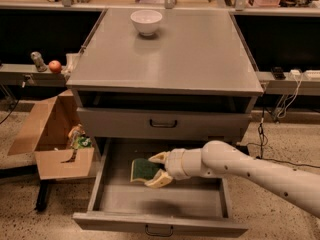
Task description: Pick sponge from middle drawer and place on counter
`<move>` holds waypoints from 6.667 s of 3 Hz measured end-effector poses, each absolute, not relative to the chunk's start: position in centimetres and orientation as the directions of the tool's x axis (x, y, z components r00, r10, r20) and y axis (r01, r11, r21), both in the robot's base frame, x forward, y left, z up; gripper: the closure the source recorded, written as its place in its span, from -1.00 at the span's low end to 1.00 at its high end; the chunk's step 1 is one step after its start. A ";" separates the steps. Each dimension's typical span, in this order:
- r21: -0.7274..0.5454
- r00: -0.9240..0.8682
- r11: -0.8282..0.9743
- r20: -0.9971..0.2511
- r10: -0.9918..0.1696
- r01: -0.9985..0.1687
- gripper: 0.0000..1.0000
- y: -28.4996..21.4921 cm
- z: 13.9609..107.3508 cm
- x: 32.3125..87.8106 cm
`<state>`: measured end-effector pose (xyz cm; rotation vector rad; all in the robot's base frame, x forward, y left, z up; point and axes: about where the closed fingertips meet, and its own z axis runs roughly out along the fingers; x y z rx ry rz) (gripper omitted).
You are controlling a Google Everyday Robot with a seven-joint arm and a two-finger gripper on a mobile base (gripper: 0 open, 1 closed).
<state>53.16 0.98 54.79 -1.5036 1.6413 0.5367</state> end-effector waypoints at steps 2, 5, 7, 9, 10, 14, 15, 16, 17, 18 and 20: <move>-0.305 0.199 0.095 -0.796 -0.572 -0.948 1.00 3.7 69.1 51.3; -0.426 0.330 0.051 -0.764 -0.554 -0.903 1.00 4.8 80.8 52.8; -0.496 0.383 0.059 -0.735 -0.559 -0.866 1.00 4.5 87.6 53.8; -0.560 0.390 0.195 -0.748 -0.537 -0.806 1.00 3.8 94.5 60.9; -0.529 0.302 0.350 -0.792 -0.531 -0.773 1.00 1.8 97.0 66.7; -0.399 -0.027 0.638 -0.834 -0.550 -0.658 1.00 -8.6 94.7 75.7; -0.350 -0.095 0.684 -0.848 -0.522 -0.640 1.00 -10.7 93.3 76.9; -0.242 -0.192 0.739 -0.873 -0.448 -0.628 1.00 -13.1 90.5 77.9; -0.157 -0.265 0.771 -0.881 -0.392 -0.617 1.00 -14.9 88.1 78.7; -0.091 -0.317 0.797 -0.886 -0.339 -0.598 1.00 -16.2 86.4 79.3; -0.083 -0.323 0.799 -0.886 -0.332 -0.596 0.10 -16.3 86.2 79.4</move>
Offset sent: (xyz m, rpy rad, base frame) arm -0.0255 0.0346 0.2175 0.0340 -0.1787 0.1478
